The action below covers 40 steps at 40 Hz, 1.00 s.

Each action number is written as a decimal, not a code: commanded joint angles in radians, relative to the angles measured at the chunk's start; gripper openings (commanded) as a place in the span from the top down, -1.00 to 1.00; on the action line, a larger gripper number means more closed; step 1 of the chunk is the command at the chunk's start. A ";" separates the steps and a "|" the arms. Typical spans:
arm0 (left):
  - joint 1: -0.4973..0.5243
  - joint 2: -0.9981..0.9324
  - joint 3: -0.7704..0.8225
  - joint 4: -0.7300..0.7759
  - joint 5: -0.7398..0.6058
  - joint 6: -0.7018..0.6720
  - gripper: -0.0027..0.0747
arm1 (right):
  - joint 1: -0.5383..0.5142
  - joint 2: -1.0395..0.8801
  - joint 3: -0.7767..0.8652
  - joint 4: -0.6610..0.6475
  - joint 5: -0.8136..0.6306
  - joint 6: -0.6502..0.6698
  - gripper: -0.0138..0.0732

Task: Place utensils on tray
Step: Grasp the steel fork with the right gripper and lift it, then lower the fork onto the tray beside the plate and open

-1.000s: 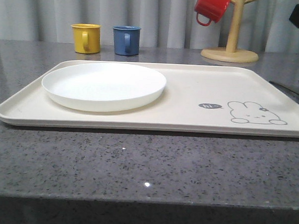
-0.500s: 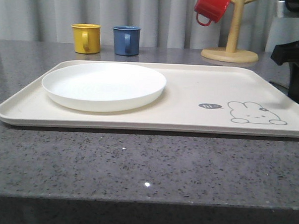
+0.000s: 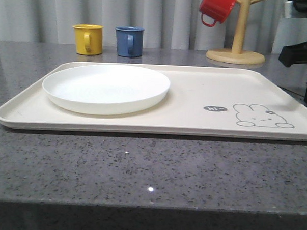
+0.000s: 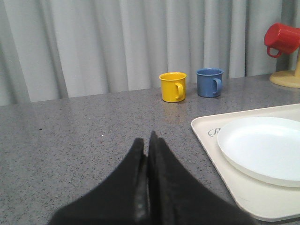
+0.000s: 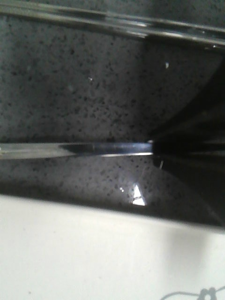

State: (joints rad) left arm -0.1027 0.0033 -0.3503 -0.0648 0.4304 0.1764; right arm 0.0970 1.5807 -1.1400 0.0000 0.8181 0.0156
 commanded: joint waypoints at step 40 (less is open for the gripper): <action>0.001 0.013 -0.026 -0.009 -0.084 -0.007 0.98 | 0.480 0.093 -0.399 -0.094 0.158 0.542 0.55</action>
State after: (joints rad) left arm -0.1027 0.0033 -0.3499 -0.0648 0.4304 0.1764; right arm 0.5799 1.6926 -1.4951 -0.0642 1.0038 0.5014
